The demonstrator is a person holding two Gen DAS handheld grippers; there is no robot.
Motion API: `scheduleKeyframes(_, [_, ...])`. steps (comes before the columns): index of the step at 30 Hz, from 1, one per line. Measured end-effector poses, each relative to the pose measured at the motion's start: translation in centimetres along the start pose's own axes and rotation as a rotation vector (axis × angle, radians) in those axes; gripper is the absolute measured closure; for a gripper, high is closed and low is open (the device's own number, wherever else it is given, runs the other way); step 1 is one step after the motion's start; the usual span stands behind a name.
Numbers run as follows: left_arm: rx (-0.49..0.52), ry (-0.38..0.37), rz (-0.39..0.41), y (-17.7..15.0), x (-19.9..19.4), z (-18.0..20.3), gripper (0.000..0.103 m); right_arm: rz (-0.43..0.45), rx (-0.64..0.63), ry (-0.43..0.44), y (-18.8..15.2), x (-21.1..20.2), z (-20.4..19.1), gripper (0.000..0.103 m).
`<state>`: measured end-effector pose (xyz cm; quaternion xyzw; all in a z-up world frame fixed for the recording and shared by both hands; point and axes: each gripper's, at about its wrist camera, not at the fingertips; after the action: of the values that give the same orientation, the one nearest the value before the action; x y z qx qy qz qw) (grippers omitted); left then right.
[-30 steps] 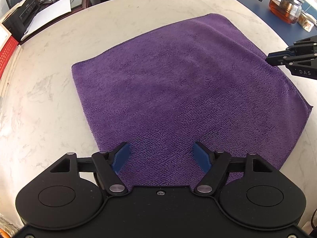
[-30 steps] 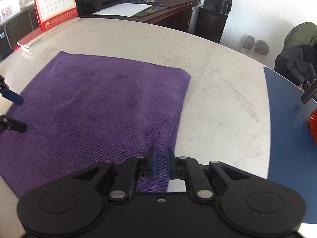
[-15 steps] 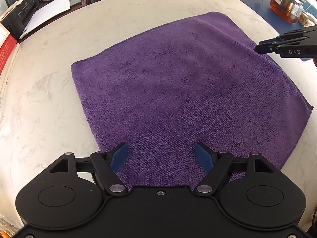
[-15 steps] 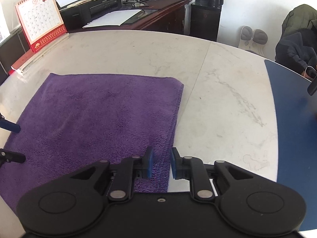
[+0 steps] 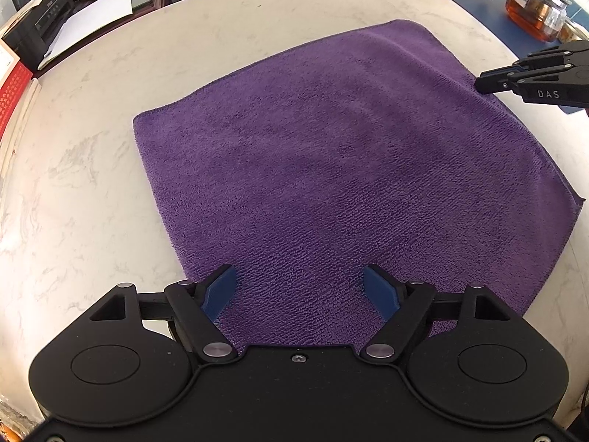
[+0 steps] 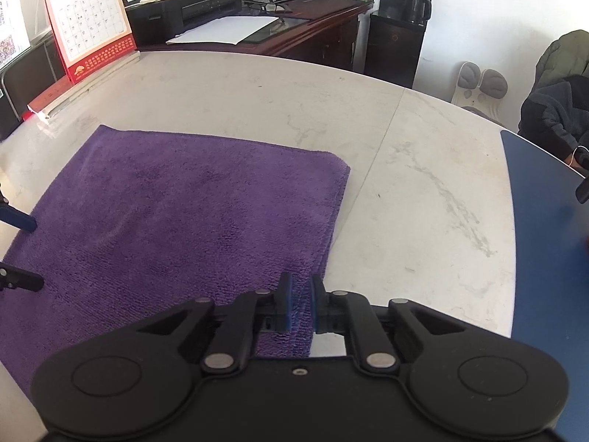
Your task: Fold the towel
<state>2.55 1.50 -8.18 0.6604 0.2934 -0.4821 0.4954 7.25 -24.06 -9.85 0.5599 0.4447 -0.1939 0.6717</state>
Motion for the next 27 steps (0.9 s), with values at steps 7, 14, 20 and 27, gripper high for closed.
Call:
scheduleKeyframes(7, [0.001,0.005,-0.001,-0.2,0.0,0.1,0.025,0.013,-0.009,-0.006,0.3,-0.2,0.5,0.1])
scheduleKeyframes(14, [0.01,0.01,-0.002,-0.5,0.0,0.2,0.024,0.039,-0.017,-0.027,0.9,-0.5,1.4,0.103])
scheduleKeyframes(20, [0.02,0.019,-0.002,-0.4,0.0,0.4,0.024,0.054,0.074,0.046,0.2,-2.7,2.4,0.099])
scheduleKeyframes(27, [0.045,0.006,0.031,-0.3,-1.2,1.3,0.027,-0.003,0.18,0.101,-5.2,-8.0,1.4,0.088])
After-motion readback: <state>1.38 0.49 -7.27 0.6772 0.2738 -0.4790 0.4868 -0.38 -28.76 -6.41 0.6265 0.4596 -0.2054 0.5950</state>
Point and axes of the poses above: each gripper's, at about its wrist camera, not at the fingertips, and x roughly the way its jaws point, z to its right, y to its top, and after that the axes turned 1 degree about -x, right-handed
